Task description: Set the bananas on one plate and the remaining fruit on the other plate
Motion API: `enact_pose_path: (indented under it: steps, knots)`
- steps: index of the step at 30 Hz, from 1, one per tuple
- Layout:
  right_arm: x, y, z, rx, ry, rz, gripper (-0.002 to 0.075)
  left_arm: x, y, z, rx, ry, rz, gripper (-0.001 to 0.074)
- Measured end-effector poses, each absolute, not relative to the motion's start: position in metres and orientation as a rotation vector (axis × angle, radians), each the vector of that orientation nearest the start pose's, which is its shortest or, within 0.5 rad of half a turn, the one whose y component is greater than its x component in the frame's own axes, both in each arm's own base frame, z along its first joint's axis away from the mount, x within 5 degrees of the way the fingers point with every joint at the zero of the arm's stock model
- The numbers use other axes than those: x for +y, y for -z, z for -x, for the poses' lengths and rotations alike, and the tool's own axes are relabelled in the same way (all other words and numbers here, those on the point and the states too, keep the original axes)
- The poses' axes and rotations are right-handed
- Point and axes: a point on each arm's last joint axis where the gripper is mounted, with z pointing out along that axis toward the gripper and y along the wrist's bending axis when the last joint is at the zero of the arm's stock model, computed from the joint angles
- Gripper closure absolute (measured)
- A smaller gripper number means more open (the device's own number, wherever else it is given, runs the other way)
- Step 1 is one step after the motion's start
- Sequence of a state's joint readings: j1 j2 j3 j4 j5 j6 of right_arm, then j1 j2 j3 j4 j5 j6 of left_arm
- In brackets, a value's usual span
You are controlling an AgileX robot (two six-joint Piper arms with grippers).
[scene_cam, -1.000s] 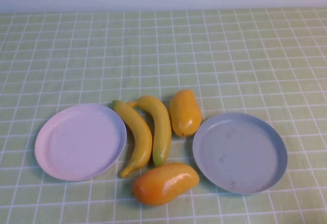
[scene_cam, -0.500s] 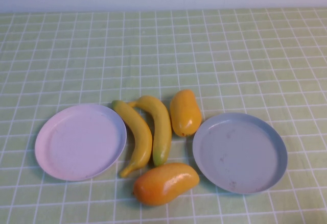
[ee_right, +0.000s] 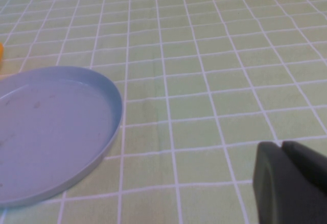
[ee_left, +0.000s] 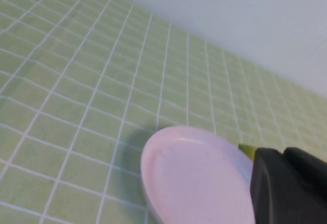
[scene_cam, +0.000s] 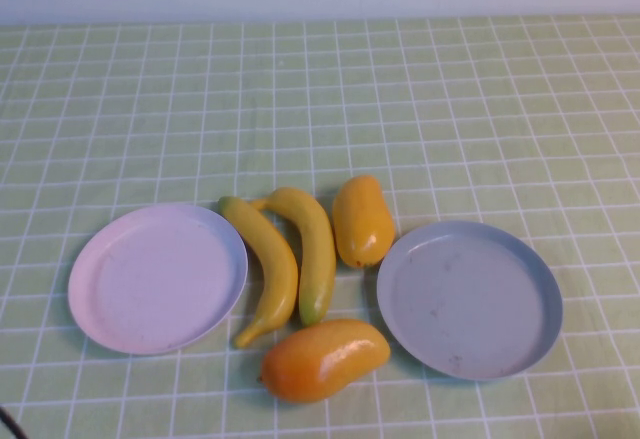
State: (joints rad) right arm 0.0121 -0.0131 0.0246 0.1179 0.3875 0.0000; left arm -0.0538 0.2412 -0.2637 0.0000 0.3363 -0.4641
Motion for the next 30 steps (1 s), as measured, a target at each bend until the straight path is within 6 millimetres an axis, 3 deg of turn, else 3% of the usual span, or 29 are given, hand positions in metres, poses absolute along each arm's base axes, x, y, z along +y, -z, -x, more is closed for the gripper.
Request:
enact_pose_path:
  steps: [7,11,16,21,26,30]
  knots:
    - [0.005,-0.171,-0.052,1.881,-0.125,-0.061,0.0741,-0.018,-0.312,-0.099,2.193,0.255,-0.001,0.0734]
    - [0.005,-0.171,-0.052,1.881,-0.125,-0.061,0.0741,-0.026,-0.321,-0.124,2.391,0.271,-0.198,0.0734]
    - [0.005,-0.171,-0.052,1.881,-0.125,-0.061,0.0741,-0.038,-0.31,-0.169,2.569,0.264,-0.432,0.0734]
    - [0.005,-0.171,-0.052,1.881,-0.125,-0.061,0.0741,-0.087,-0.297,-0.197,2.601,0.316,-0.763,0.0735]
    - [0.005,-0.171,-0.052,1.881,-0.125,-0.061,0.0741,-0.15,-0.282,-0.211,2.559,0.31,-1.144,0.0735]
    - [0.005,-0.171,-0.052,1.881,-0.125,-0.061,0.0741,-0.191,-0.272,-0.218,2.506,0.284,-1.347,0.0715]
